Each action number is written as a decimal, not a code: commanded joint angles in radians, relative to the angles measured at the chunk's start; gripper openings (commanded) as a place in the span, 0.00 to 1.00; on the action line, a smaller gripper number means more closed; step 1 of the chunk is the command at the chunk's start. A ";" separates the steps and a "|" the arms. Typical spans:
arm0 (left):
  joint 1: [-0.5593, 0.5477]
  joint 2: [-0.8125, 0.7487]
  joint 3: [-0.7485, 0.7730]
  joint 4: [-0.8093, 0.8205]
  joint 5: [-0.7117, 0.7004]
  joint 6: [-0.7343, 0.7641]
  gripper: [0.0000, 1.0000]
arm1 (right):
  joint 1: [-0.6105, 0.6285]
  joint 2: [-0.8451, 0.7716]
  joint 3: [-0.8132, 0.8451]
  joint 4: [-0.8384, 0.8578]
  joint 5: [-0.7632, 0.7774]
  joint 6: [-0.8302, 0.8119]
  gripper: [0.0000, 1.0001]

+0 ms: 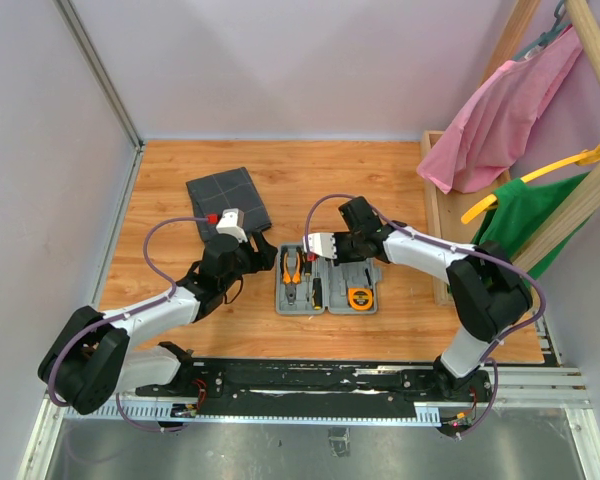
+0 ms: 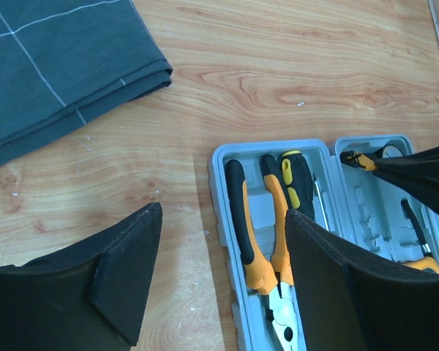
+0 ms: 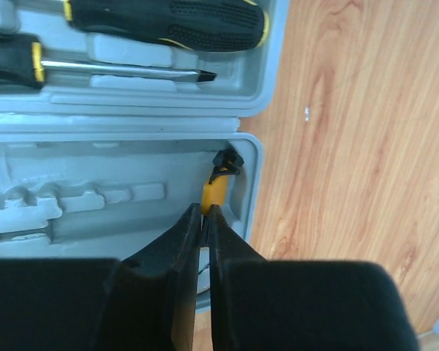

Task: Sort the tools into containers
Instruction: Place the engineering item in the storage box.

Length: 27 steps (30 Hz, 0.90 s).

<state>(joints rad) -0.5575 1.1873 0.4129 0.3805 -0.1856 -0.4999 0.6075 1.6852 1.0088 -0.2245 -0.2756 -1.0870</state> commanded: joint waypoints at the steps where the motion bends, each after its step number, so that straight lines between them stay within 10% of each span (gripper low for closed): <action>1: 0.010 -0.012 0.009 0.024 -0.008 0.014 0.72 | -0.006 -0.031 -0.002 0.079 0.050 0.049 0.09; 19: 0.010 -0.006 0.010 0.023 -0.012 0.018 0.72 | -0.011 0.050 0.034 0.046 -0.028 0.043 0.20; 27: 0.010 -0.003 0.013 0.023 -0.012 0.018 0.72 | -0.012 0.052 0.044 0.038 -0.018 0.042 0.02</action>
<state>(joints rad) -0.5575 1.1873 0.4129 0.3805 -0.1856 -0.4995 0.6064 1.7355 1.0267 -0.1593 -0.2832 -1.0473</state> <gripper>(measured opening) 0.720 0.071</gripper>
